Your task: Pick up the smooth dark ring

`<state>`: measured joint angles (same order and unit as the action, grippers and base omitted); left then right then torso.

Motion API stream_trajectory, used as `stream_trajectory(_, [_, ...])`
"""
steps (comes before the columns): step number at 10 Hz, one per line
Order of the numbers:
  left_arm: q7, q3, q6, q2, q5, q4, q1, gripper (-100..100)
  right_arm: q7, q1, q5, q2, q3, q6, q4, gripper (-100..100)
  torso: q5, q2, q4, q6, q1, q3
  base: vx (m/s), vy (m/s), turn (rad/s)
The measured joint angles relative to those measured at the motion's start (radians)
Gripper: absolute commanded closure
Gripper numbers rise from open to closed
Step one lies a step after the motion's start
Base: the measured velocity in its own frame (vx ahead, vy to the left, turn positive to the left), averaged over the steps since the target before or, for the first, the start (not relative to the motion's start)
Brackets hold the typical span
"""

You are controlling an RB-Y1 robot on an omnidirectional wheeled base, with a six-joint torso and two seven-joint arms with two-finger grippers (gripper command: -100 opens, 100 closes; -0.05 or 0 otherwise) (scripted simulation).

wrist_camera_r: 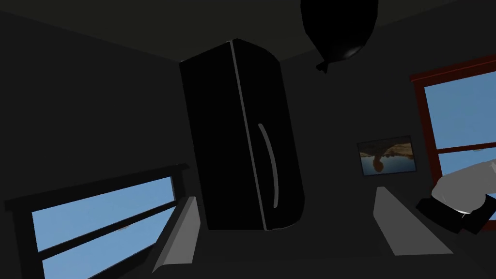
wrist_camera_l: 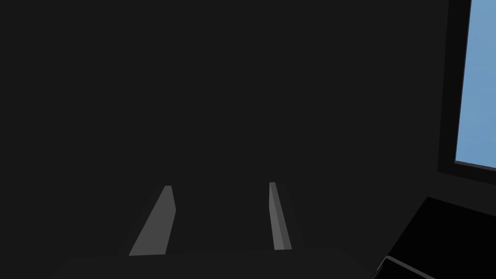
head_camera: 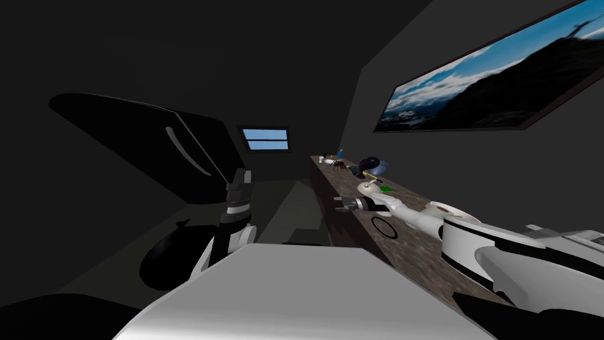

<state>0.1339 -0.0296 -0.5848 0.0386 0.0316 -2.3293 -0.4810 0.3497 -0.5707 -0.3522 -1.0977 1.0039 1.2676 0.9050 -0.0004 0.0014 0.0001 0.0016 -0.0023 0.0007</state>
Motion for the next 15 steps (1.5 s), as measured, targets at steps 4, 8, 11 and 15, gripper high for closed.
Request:
stream_trajectory(4, [0.000, 0.000, 0.000, 0.000, 0.000, 0.000, 0.000, 0, 0.026, -0.016, -0.021, -0.055, 0.060, -0.012, -0.079, -100, 0.000, 0.001, 0.000, 0.000, 0.000, 0.000, 0.006, -0.050, -0.071])
stream_trajectory(8, [0.000, 0.000, 0.000, 0.000, 0.000, 0.000, 0.000, 0, 0.048, -0.034, -0.048, -0.123, 0.135, -0.019, -0.177, -100, -0.001, 0.000, 0.000, 0.000, -0.003, 0.000, 0.019, -0.070, -0.062])
stream_trajectory(11, [0.000, 0.000, 0.000, 0.000, 0.000, 0.000, 0.000, 0, 0.065, -0.030, -0.064, -0.155, 0.179, -0.033, -0.225, -100, -0.001, -0.001, 0.000, 0.000, -0.003, 0.000, 0.028, -0.066, -0.055])
stream_trajectory(15, [0.000, 0.000, 0.000, 0.000, 0.000, 0.000, 0.000, 0, 0.085, -0.031, -0.103, -0.128, 0.246, -0.018, -0.367, -100, -0.002, -0.005, -0.001, -0.001, -0.005, -0.003, 0.075, -0.097, -0.014])
